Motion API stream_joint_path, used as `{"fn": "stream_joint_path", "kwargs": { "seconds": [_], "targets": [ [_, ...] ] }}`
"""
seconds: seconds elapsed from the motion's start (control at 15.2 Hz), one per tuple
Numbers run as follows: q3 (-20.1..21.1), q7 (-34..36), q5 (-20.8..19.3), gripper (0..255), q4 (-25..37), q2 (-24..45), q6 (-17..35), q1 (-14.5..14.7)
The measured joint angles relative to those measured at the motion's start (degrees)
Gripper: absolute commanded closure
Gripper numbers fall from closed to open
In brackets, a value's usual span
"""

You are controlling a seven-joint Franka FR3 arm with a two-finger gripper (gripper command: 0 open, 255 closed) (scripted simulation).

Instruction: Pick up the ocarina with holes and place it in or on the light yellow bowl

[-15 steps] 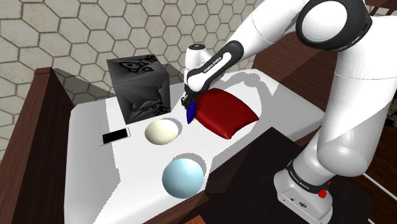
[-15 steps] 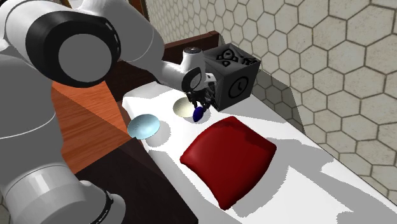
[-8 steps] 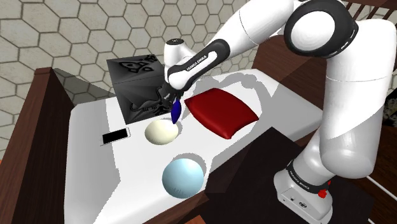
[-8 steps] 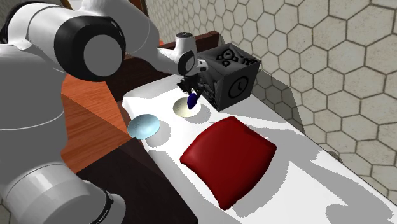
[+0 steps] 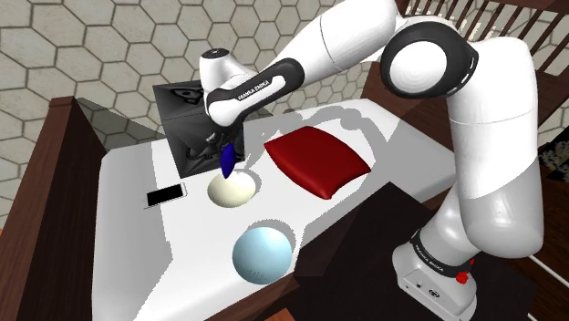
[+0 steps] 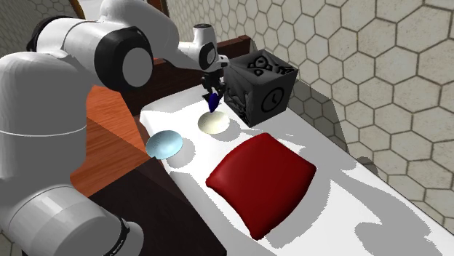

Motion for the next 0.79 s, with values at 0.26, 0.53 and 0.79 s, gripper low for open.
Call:
{"fn": "stream_joint_path", "kwargs": {
  "seconds": [0.26,0.53,0.79],
  "targets": [
    [-0.1,0.5,-0.3,255,0.5,2.0,1.5,0.3],
    [-0.3,0.9,-0.5,255,0.7,3.9,3.1,0.6],
    [-0.5,1.2,-0.8,255,0.6,6.0,5.3,0.6]
  ]
}}
